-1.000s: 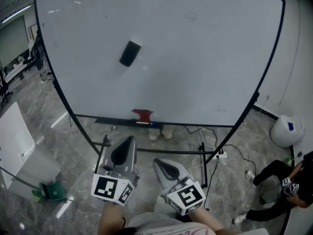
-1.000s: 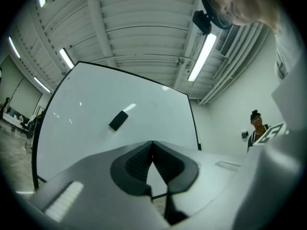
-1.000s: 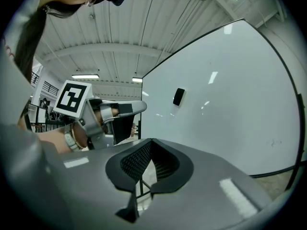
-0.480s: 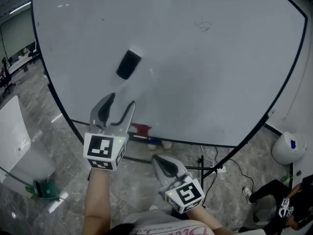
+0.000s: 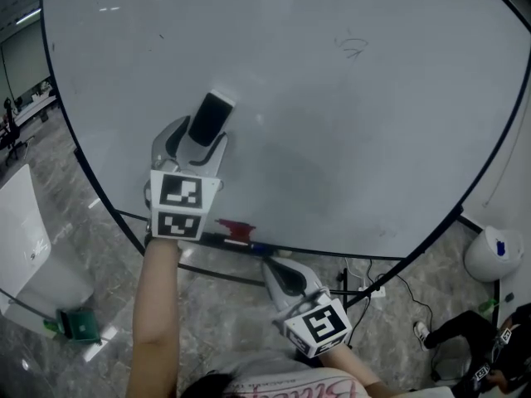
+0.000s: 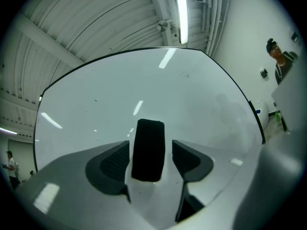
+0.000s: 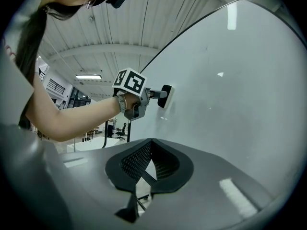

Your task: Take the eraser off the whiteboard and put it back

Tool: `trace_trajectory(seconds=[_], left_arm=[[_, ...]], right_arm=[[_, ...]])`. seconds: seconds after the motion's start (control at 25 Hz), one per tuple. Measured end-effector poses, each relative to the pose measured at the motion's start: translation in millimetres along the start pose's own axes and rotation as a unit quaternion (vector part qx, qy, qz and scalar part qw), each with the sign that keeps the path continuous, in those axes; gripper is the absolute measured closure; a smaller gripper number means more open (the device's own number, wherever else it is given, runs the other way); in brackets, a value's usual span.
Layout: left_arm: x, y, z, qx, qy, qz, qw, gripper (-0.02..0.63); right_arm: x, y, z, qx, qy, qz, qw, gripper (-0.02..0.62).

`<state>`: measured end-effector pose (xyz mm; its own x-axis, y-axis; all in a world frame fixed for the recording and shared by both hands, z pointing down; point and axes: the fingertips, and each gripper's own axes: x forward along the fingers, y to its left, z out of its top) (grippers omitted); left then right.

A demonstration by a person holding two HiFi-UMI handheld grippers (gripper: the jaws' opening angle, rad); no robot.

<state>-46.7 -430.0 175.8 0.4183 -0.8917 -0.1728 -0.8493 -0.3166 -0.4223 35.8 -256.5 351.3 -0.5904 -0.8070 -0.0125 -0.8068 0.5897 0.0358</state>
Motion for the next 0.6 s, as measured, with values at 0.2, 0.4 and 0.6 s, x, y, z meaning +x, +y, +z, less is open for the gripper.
trace_trajectory(seconds=[0.2,0.4,0.6], left_arm=[[25.5,2.9,-7.2,0.023,0.032,-0.005,0.9992,0.342],[37.8,1.4,-11.6,0.047,0.024,-0.004,0.9986,0.353],[36.0,3.5,-8.1,0.045,0.024,-0.010,0.9986,0.365]], right_arm=[[9.5,-11.8,7.7,0.002,-0.012,-0.015,1.000,0.594],[16.0,-14.8,9.5,0.008,-0.019,-0.024,0.999,0.594],[18.9,-17.5,5.9,0.020,-0.019,-0.036,0.999,0.594]])
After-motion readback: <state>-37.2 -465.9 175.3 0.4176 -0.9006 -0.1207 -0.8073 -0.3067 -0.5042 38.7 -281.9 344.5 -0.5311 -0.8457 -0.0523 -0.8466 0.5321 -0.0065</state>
